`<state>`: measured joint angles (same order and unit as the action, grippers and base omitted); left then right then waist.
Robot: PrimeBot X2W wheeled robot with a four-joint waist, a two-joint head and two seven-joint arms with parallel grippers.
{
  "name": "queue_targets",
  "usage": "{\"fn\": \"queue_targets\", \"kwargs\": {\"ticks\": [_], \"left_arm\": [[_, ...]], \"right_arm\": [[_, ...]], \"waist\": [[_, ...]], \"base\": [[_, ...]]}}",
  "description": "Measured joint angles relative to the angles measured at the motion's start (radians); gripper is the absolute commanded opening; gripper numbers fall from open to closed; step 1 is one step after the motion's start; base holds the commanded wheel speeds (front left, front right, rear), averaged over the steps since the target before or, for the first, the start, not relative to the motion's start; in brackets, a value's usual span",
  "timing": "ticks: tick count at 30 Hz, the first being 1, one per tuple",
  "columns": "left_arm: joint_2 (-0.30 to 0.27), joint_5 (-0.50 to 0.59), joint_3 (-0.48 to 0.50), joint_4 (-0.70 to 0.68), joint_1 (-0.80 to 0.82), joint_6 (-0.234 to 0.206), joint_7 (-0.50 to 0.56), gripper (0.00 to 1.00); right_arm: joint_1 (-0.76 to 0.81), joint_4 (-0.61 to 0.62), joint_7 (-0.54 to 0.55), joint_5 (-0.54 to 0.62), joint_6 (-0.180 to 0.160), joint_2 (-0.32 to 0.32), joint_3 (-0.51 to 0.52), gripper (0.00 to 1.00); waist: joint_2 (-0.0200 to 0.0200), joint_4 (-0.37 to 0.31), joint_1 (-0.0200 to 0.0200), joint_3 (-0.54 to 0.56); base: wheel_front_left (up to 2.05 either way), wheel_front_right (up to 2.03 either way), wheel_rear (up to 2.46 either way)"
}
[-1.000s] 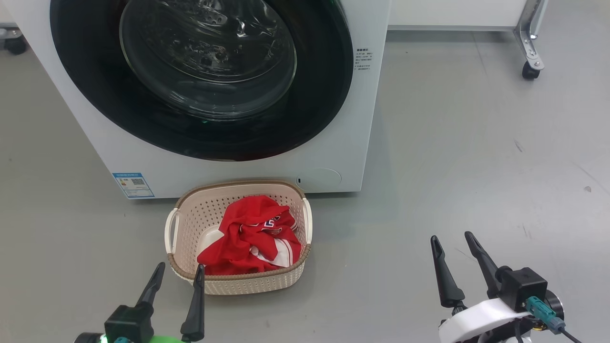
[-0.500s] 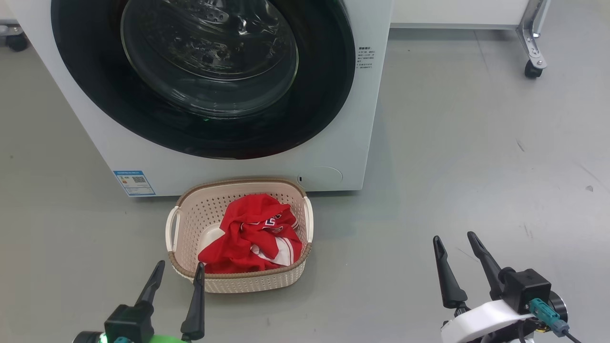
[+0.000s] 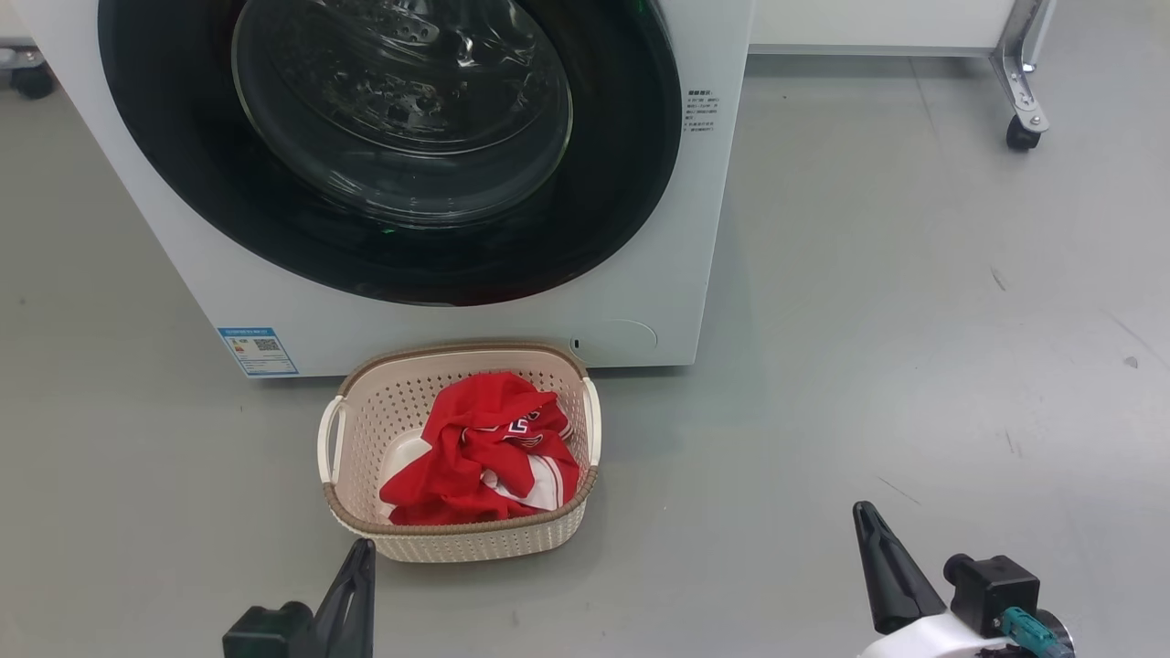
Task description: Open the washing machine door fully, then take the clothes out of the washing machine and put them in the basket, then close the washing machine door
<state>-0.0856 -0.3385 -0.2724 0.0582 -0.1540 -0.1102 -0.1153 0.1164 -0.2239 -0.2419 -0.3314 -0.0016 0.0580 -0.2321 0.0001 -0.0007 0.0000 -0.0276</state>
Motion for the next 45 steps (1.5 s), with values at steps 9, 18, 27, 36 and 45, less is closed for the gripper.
{"fn": "queue_targets", "kwargs": {"ticks": [9, 18, 27, 36, 45], "left_arm": [[0.002, -0.126, 0.011, -0.012, -0.009, 0.011, 0.000, 0.00], [0.005, -0.251, 0.041, -0.011, -0.008, 0.023, 0.010, 0.00], [0.004, -0.374, 0.064, -0.003, -0.004, 0.038, 0.027, 0.00], [0.000, -0.496, 0.086, 0.011, 0.020, 0.055, 0.044, 0.00], [-0.003, -0.618, 0.110, 0.033, 0.039, 0.078, 0.054, 0.00]], "right_arm": [[0.000, 0.011, 0.018, -0.128, 0.010, -0.002, 0.016, 0.00], [-0.004, 0.014, 0.044, -0.250, 0.018, -0.003, 0.046, 0.00], [-0.010, 0.015, 0.073, -0.371, 0.021, -0.001, 0.074, 0.00], [-0.028, 0.013, 0.104, -0.492, 0.032, 0.003, 0.101, 0.00], [-0.049, 0.011, 0.132, -0.613, 0.044, 0.005, 0.128, 0.00]], "waist": [[0.0000, 0.000, 0.0000, 0.001], [0.0000, 0.000, 0.0000, 0.003], [0.0000, 0.000, 0.0000, 0.005], [0.0000, 0.000, 0.0000, 0.007], [0.0000, 0.000, 0.0000, 0.009]], "base": [[0.00, 0.00, 0.00], [0.00, 0.00, 0.00], [0.00, 0.00, 0.00], [0.00, 0.00, 0.00], [0.00, 0.00, 0.00]]}}
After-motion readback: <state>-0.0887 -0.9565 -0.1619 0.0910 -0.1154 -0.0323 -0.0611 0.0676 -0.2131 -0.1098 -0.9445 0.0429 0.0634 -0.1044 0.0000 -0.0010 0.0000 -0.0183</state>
